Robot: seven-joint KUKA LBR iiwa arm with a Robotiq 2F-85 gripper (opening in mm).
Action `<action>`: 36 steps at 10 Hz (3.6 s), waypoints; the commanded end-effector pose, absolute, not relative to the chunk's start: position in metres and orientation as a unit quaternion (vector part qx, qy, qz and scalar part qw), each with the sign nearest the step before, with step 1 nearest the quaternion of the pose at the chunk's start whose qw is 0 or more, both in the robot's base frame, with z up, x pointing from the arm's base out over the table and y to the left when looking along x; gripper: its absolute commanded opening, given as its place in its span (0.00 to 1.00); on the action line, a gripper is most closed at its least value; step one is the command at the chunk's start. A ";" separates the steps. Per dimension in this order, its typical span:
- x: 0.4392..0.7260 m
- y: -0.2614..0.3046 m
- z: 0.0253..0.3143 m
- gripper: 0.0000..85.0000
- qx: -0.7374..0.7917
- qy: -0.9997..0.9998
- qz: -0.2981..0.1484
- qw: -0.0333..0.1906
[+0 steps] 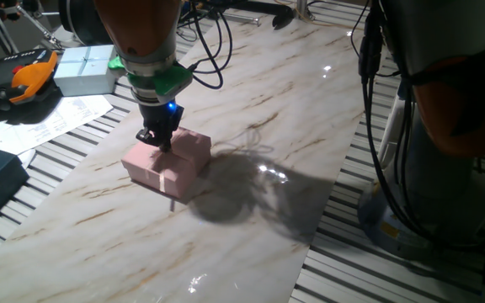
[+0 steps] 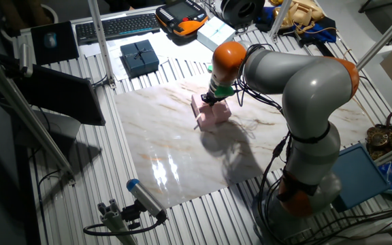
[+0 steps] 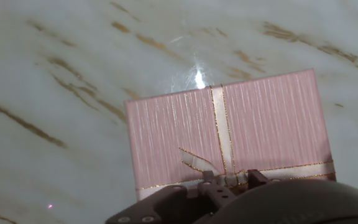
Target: Open a box
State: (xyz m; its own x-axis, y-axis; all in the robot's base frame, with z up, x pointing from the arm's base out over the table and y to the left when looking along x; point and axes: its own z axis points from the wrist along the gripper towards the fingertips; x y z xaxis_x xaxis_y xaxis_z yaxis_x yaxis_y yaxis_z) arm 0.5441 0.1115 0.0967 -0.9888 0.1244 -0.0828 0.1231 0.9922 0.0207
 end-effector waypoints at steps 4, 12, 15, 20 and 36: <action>0.544 0.112 0.099 0.00 0.057 0.997 0.002 0.042; 0.542 0.112 0.113 0.00 0.054 0.998 -0.008 0.034; 0.542 0.111 0.123 0.00 0.052 0.998 -0.009 0.031; 0.546 0.102 0.143 0.00 0.046 0.999 -0.013 0.025; 0.554 0.015 0.176 0.00 -0.023 0.999 -0.012 0.025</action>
State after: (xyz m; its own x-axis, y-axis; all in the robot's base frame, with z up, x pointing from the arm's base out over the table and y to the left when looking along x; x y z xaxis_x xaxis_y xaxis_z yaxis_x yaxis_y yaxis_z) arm 0.5538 0.0146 0.1759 -0.9977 -0.0462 -0.0494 -0.0449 0.9986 -0.0273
